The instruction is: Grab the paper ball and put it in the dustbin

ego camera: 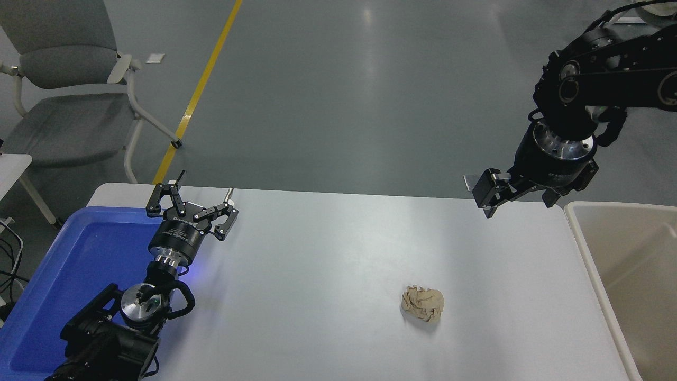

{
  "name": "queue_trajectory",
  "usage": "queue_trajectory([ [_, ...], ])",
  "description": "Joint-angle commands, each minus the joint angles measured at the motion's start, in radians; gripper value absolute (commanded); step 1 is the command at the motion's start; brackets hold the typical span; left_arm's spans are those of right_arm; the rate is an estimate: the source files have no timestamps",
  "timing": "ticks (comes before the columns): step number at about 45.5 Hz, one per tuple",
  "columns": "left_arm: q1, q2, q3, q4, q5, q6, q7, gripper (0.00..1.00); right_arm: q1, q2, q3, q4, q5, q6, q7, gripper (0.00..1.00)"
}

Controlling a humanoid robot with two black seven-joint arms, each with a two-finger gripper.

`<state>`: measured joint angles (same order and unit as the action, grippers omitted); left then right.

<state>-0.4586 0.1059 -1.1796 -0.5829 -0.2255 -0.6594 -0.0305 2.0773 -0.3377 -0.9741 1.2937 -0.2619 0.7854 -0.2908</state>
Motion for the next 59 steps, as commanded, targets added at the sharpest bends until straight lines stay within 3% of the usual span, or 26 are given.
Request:
queue_trajectory([
  [1, 0.000, 0.000, 0.000, 0.000, 0.000, 0.000, 0.000, 0.99, -0.003, 0.006, 0.000, -0.002, 0.000, 0.000, -0.001, 1.00],
  [59, 0.000, 0.000, 0.000, 0.000, 0.000, 0.001, 0.000, 0.99, -0.019, 0.054, 0.009, -0.030, 0.000, 0.000, -0.001, 1.00],
])
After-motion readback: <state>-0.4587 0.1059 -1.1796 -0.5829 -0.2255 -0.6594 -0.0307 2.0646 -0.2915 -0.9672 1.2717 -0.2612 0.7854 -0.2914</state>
